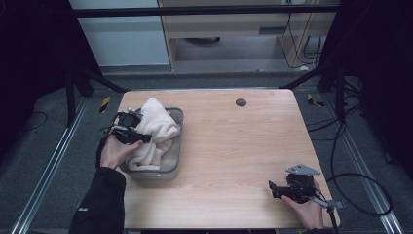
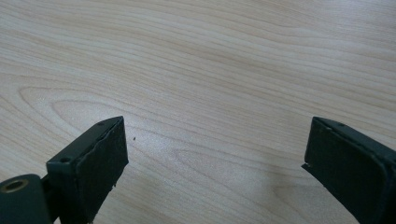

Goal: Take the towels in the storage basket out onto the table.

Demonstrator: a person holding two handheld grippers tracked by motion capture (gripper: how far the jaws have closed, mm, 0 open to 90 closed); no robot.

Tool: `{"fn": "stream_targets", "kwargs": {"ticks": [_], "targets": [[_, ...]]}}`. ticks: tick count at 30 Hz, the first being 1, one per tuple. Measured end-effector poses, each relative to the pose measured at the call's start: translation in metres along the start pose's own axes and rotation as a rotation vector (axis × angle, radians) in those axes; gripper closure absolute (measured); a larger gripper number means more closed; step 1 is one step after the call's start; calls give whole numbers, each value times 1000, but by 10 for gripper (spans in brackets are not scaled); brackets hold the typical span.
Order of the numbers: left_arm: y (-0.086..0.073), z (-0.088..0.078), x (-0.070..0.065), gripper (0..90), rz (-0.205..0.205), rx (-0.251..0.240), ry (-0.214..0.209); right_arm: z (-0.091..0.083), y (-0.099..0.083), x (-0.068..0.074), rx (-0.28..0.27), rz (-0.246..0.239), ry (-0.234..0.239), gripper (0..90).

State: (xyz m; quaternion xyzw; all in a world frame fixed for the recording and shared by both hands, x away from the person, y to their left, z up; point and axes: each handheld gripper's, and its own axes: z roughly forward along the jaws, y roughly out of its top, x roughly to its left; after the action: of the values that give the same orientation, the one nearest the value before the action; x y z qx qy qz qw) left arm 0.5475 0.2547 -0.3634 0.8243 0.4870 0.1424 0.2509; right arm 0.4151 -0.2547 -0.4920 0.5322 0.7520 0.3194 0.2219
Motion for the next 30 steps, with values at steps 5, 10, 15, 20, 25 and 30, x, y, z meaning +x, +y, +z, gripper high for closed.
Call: {"fn": "stream_targets", "kwargs": {"ticks": [5, 10, 15, 20, 25, 30], "targets": [[8, -21, -4, 620, 9, -50, 2, 0, 0, 0, 0, -4, 0, 60], [15, -38, -9, 619, 29, -77, -2, 0, 0, 0, 1, -3, 2, 60], [21, -50, -12, 619, 42, -93, -10, 0, 0, 0, 0, -8, -1, 60], [26, -60, -17, 619, 59, -107, -15, 0, 0, 0, 0, -9, 0, 61], [30, -71, -22, 619, 76, -122, -16, 0, 0, 0, -1, -8, 1, 60], [35, -83, -28, 618, 102, -132, -26, 0, 0, 0, 2, -2, 6, 60]]}}
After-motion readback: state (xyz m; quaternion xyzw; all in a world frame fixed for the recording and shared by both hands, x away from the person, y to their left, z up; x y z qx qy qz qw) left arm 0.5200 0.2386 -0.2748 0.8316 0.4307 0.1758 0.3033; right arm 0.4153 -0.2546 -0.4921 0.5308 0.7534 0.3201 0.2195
